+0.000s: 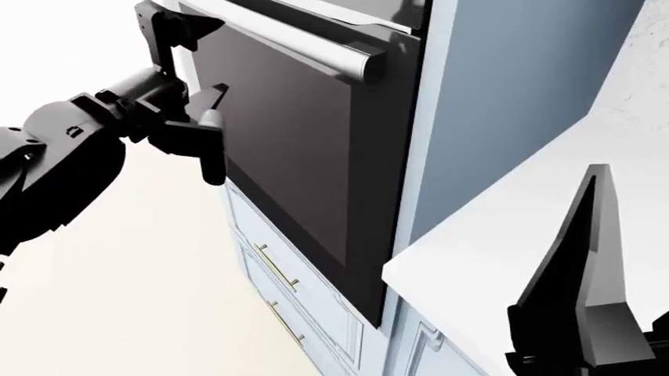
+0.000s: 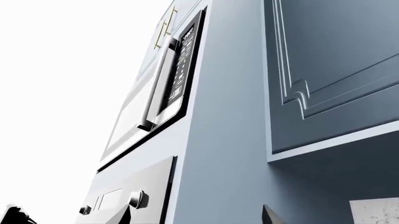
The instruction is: Open the oven door
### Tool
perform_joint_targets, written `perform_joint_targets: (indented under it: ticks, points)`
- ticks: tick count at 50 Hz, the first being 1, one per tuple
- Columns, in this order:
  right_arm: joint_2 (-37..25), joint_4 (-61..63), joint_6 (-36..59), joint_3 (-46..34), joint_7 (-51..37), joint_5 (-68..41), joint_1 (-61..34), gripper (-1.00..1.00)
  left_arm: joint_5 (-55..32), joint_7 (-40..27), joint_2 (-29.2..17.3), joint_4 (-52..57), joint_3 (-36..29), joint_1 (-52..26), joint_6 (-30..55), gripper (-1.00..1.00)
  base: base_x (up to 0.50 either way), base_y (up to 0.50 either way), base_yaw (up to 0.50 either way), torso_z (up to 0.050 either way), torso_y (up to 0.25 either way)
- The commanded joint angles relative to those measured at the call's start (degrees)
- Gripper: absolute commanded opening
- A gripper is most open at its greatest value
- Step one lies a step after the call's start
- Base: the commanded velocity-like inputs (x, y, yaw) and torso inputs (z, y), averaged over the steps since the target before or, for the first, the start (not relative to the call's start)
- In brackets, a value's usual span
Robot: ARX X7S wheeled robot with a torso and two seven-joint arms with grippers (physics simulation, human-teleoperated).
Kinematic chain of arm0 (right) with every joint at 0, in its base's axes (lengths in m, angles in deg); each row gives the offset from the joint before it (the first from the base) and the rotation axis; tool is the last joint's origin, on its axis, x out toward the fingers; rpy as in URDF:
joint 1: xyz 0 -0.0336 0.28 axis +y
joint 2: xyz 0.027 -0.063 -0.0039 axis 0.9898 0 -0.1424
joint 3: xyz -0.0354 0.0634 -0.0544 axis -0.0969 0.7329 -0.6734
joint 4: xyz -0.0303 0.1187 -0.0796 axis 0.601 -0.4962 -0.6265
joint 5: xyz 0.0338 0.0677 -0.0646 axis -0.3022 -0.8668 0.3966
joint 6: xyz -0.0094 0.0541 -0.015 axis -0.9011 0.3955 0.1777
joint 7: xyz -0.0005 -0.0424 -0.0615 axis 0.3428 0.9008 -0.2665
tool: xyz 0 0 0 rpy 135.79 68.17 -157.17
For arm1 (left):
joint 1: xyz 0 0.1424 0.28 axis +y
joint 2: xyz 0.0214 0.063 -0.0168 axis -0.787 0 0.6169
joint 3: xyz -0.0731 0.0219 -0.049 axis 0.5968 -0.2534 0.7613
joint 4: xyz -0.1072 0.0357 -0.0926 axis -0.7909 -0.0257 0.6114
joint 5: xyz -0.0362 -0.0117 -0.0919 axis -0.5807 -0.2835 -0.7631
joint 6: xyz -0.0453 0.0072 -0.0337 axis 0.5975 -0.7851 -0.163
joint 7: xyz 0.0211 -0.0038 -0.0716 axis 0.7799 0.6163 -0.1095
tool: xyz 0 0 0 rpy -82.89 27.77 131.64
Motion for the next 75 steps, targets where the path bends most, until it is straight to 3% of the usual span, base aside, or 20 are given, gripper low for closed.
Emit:
perform_joint_targets:
  ticks: [1, 57, 75]
  points:
    - [-0.19, -0.01, -0.08, -0.18, -0.2, 0.06, -0.05, 1.0, 3.23, -1.94, 1.34, -4.06, -2.59, -2.86, -4.02, 1.0, 0.0, 0.0, 0.0, 0.0, 0.0]
    - [-0.96, -0.4, -1.51, -0.32, -1.26, 0.46, 0.99, 1.0, 3.7, -9.75, 14.96, -26.18, -5.99, -9.24, -11.57, 1.0, 0.0, 0.0, 0.0, 0.0, 0.0]
    - [-1.09, -0.64, -1.54, -0.39, -1.33, -0.12, 0.49, 1.0, 4.0, -13.79, 20.54, -37.98, -7.99, -12.44, -16.11, 1.0, 0.0, 0.0, 0.0, 0.0, 0.0]
